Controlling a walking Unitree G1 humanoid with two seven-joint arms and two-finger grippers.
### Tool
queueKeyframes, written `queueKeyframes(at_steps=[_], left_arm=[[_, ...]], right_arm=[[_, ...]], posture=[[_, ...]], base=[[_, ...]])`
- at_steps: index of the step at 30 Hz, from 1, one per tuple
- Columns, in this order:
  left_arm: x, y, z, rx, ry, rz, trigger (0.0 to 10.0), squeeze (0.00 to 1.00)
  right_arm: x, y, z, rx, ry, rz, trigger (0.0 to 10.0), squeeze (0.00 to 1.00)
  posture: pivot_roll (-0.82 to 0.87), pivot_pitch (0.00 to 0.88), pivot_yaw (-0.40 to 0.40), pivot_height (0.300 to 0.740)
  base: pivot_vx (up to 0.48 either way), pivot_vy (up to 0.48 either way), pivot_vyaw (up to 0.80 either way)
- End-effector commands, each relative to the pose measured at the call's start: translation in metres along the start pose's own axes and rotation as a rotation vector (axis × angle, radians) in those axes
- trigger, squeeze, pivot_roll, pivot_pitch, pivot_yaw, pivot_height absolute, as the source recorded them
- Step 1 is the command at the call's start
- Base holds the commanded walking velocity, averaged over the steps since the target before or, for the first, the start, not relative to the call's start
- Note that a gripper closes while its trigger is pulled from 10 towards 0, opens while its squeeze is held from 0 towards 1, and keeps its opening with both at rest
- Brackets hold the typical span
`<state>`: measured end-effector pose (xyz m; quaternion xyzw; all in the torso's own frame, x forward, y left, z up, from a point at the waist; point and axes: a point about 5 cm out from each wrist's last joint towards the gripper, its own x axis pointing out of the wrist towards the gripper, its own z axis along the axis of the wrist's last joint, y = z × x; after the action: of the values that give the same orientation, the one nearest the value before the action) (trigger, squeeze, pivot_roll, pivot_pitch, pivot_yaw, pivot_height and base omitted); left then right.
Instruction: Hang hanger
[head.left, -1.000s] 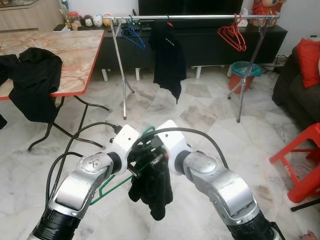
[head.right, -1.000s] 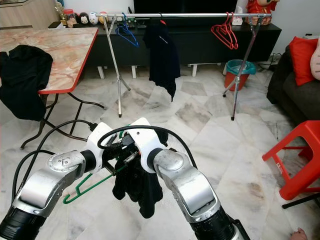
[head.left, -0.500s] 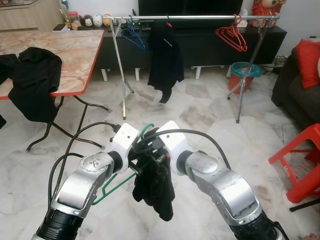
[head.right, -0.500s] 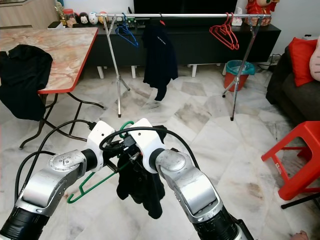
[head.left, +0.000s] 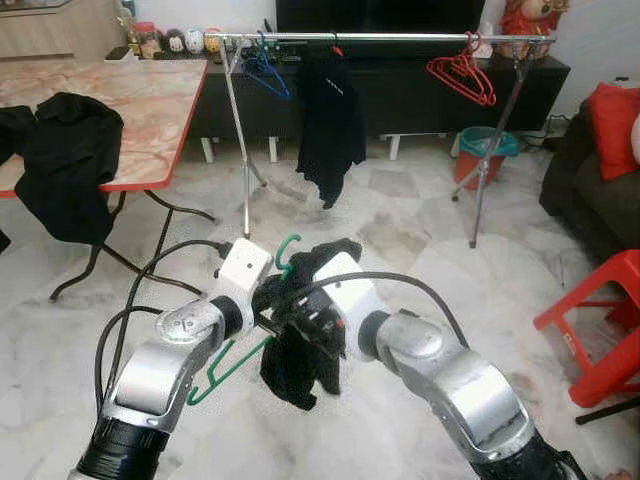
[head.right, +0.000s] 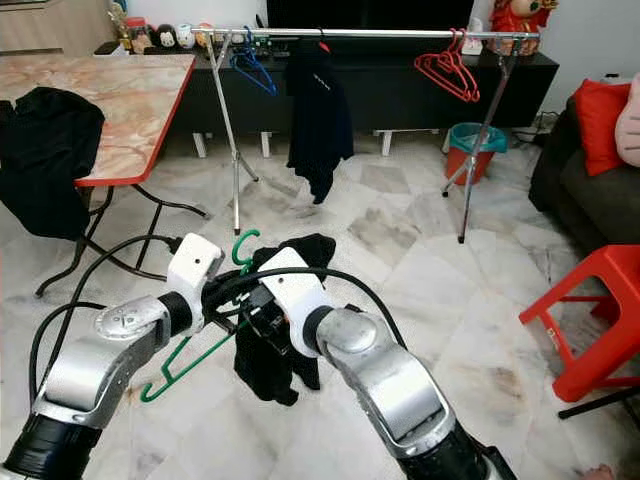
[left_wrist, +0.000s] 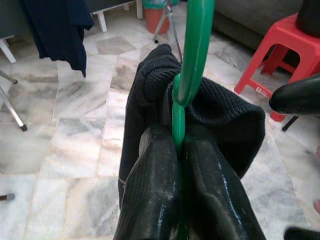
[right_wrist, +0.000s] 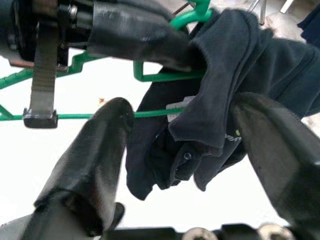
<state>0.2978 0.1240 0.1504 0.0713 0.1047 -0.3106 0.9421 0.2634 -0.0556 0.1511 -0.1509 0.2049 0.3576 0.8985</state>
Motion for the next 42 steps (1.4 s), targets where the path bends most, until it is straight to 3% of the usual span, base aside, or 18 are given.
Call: queueKeyframes(at_steps=[1,4,5,6,11,15,19,25,28,34,42], left_arm=[[0.0,0.003,0.012,0.005,-0.06,0.009,10.0,0.0],[0.0,0.004,0.011,0.001,-0.064,0.006,10.0,0.0],[0.0,0.003,0.011,0.002,-0.066,-0.005,10.0,0.0],[-0.001,0.001,0.01,0.007,-0.063,-0.032,10.0,0.0],[-0.005,-0.008,0.006,0.037,-0.031,-0.166,10.0,0.0],[-0.015,-0.016,-0.003,0.087,0.027,-0.314,10.0,0.0],[-0.022,-0.017,-0.006,0.112,0.048,-0.382,10.0,0.0],[-0.03,-0.016,-0.001,0.118,0.054,-0.492,10.0,0.0],[-0.035,-0.018,0.002,0.124,0.053,-0.56,10.0,0.0],[-0.042,-0.023,0.004,0.122,0.046,-0.638,10.0,0.0],[-0.053,-0.033,0.004,0.15,0.083,-0.781,10.0,0.0]], right_arm=[[-0.004,0.002,0.005,-0.018,-0.034,0.007,10.0,1.0],[-0.014,-0.002,0.007,-0.05,-0.095,0.032,10.0,1.0],[-0.019,-0.006,0.009,-0.053,-0.128,0.034,10.0,0.33],[-0.023,-0.014,0.01,-0.062,-0.158,0.016,10.0,0.0],[-0.035,-0.039,0.009,-0.105,-0.195,-0.029,10.0,0.0],[-0.047,-0.043,0.003,-0.233,-0.219,0.102,10.0,0.0],[-0.05,-0.048,-0.002,-0.22,-0.226,0.162,10.0,0.0],[-0.058,-0.055,-0.025,-0.262,-0.142,0.295,10.0,0.0],[-0.064,-0.053,-0.034,-0.226,-0.159,0.407,10.0,0.0],[-0.069,-0.059,-0.047,-0.172,-0.171,0.482,10.0,0.0],[-0.069,-0.068,-0.056,-0.197,-0.132,0.505,10.0,0.0]], posture=[[-0.05,0.0,-0.005,0.74],[-0.05,0.0,-0.005,0.74],[-0.05,0.0,-0.004,0.74],[-0.06,0.0,-0.003,0.74],[-0.06,0.0,-0.001,0.74],[-0.06,0.0,-0.001,0.74],[-0.06,0.0,-0.002,0.74],[-0.05,0.0,0.004,0.74],[-0.05,0.0,0.009,0.74],[-0.05,0.0,0.01,0.74],[-0.05,0.0,0.01,0.74]], base=[[0.0,0.0,0.0],[0.0,0.0,0.0],[0.0,0.0,0.0],[0.0,0.0,0.0],[0.0,0.0,0.0],[0.0,0.0,0.0],[0.0,0.0,0.0],[0.0,0.0,0.0],[0.0,0.0,0.0],[0.0,0.0,0.0],[0.0,0.0,0.0]])
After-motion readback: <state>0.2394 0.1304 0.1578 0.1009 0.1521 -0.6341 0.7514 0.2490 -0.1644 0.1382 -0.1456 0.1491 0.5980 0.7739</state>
